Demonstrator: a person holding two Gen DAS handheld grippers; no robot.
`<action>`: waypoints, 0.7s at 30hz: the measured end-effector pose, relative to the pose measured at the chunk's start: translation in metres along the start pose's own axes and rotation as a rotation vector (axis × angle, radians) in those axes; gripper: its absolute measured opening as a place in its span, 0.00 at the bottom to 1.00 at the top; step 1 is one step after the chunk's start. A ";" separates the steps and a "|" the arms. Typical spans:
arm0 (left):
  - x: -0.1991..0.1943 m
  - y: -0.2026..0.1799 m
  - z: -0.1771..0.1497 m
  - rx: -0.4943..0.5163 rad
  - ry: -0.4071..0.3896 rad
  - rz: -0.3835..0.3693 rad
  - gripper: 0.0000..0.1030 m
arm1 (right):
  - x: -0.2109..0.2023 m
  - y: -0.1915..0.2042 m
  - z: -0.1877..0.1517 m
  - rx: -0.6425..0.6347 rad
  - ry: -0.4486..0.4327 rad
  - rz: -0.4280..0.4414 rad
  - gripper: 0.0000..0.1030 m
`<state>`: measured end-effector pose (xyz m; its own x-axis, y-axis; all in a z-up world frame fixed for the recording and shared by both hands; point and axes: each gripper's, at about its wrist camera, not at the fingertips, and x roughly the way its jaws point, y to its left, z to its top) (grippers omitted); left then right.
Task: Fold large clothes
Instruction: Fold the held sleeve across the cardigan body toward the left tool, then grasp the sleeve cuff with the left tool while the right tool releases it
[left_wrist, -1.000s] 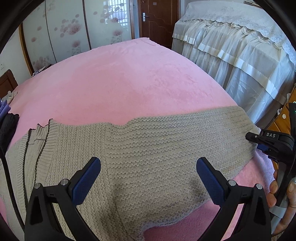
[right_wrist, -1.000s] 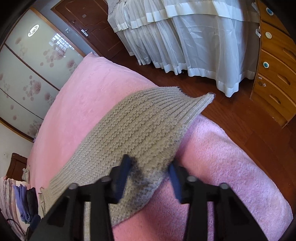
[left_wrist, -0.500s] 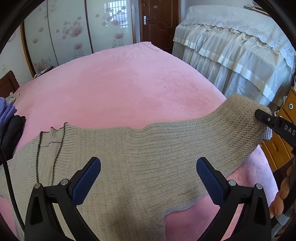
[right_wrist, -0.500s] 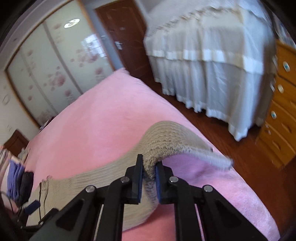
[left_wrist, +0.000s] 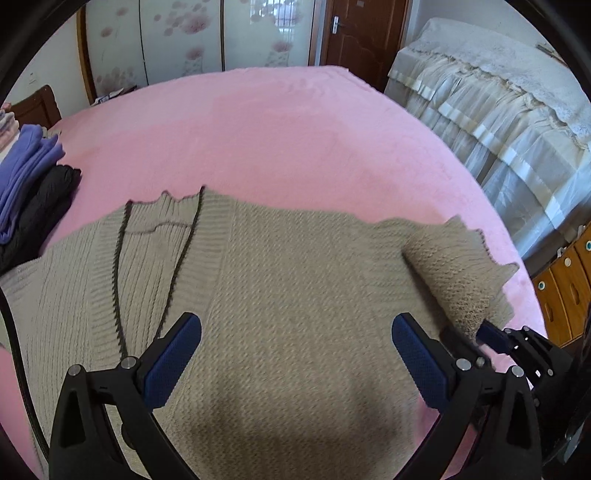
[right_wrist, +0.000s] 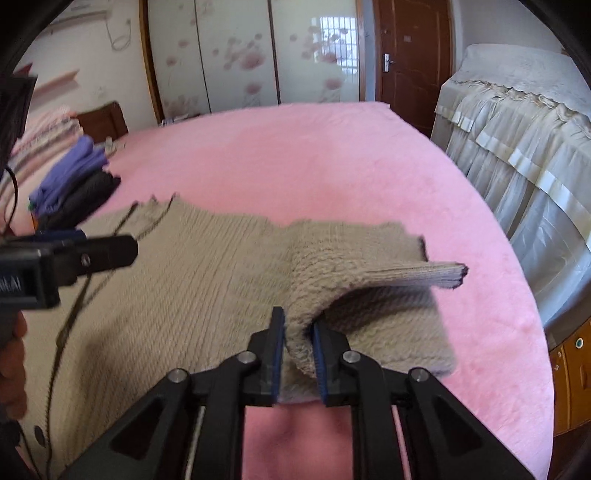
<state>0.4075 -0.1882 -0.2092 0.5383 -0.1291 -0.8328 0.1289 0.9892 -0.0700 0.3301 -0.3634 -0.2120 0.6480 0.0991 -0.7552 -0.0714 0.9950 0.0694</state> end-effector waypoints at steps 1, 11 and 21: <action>0.003 0.002 -0.002 0.000 0.008 0.000 0.99 | 0.003 0.005 -0.003 -0.004 0.011 0.009 0.37; -0.007 -0.013 0.010 0.068 -0.003 -0.062 0.99 | -0.011 0.074 -0.034 -0.210 -0.054 0.037 0.66; -0.023 -0.077 0.032 0.336 -0.005 -0.067 0.99 | -0.026 0.086 -0.052 -0.289 -0.062 -0.030 0.66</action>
<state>0.4115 -0.2639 -0.1669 0.5234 -0.1944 -0.8296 0.4306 0.9005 0.0607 0.2680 -0.2805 -0.2202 0.6978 0.0790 -0.7120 -0.2585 0.9547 -0.1474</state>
